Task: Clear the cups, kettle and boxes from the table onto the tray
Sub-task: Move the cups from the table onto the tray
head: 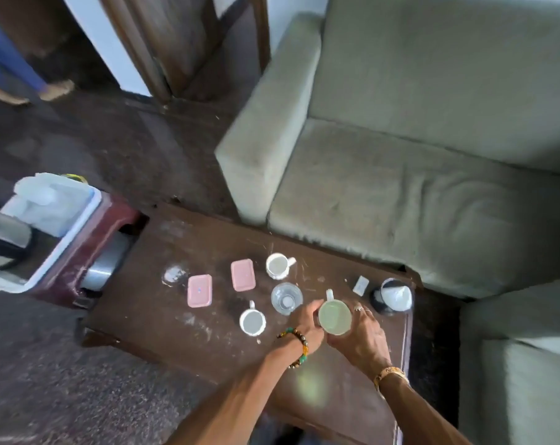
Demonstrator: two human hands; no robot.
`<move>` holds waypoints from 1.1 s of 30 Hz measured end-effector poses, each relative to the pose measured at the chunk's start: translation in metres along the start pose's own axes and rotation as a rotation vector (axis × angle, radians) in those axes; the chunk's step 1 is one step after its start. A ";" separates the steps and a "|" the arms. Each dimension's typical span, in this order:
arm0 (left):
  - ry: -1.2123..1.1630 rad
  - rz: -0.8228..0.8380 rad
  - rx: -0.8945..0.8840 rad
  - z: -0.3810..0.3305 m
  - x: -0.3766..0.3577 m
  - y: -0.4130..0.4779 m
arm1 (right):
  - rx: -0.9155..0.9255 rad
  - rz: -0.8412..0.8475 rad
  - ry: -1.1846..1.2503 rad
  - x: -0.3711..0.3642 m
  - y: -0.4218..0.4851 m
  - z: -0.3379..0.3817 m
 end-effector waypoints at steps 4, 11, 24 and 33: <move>-0.129 -0.074 -0.007 -0.040 0.080 -0.033 | 0.177 -0.001 -0.060 0.047 -0.003 0.078; -0.308 -0.179 -0.094 -0.047 0.223 -0.084 | 0.373 -0.013 -0.108 0.077 -0.040 0.227; -0.348 -0.338 0.021 0.138 0.462 -0.140 | 0.556 0.072 -0.073 -0.063 -0.183 0.470; -0.326 -0.458 0.155 0.233 0.581 -0.143 | 0.641 0.109 -0.009 -0.123 -0.217 0.594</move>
Point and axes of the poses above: each hand's wrist, its own y-axis towards the middle knuckle, its own x-axis out of the back of the hand, z = x × y, the point moved 4 cm from there along y, towards the middle knuckle, and after that the axes turned 12 degrees about -z, right-handed, at the moved point
